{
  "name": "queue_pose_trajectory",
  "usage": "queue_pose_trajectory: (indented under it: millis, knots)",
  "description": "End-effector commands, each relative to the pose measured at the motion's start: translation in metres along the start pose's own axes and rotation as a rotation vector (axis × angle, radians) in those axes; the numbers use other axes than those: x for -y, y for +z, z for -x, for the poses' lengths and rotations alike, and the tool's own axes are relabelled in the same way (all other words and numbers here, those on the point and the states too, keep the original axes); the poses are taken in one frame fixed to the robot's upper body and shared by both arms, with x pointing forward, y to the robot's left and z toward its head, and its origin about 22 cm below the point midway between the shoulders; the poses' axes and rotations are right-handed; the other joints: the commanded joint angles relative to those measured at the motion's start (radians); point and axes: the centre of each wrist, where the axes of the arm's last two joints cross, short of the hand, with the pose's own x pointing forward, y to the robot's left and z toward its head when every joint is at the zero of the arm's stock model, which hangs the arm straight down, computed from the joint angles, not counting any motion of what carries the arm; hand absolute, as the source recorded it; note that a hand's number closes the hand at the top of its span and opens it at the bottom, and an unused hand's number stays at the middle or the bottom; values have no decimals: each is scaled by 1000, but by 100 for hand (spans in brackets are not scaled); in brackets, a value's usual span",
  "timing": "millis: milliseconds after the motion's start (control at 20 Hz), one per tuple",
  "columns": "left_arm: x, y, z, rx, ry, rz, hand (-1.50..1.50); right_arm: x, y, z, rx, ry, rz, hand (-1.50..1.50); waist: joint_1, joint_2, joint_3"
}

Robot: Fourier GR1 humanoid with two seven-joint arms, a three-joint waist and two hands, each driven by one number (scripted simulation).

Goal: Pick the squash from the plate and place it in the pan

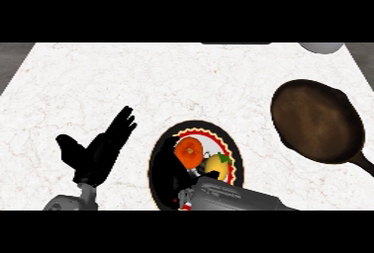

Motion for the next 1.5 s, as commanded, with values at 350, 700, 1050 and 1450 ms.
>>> queue_pose_trajectory:
  millis: [350,700,1050,1450]
  knots:
    - [4,8,-9,-10,-4,17,0,-21,-32,18,57,137,127,150,5,5,2]
    - [-14,12,-1,-14,33,-112,0,-71,-5,44,-488,-773,-120,150,-148,-2,16]
    - [-24,20,-3,-6,11,-67,0,-38,48,65,-1045,-1055,224,150,-63,-19,3]
    - [-7,12,-9,-16,-2,-20,0,4,112,56,-1233,-1385,600,150,-24,-6,3]
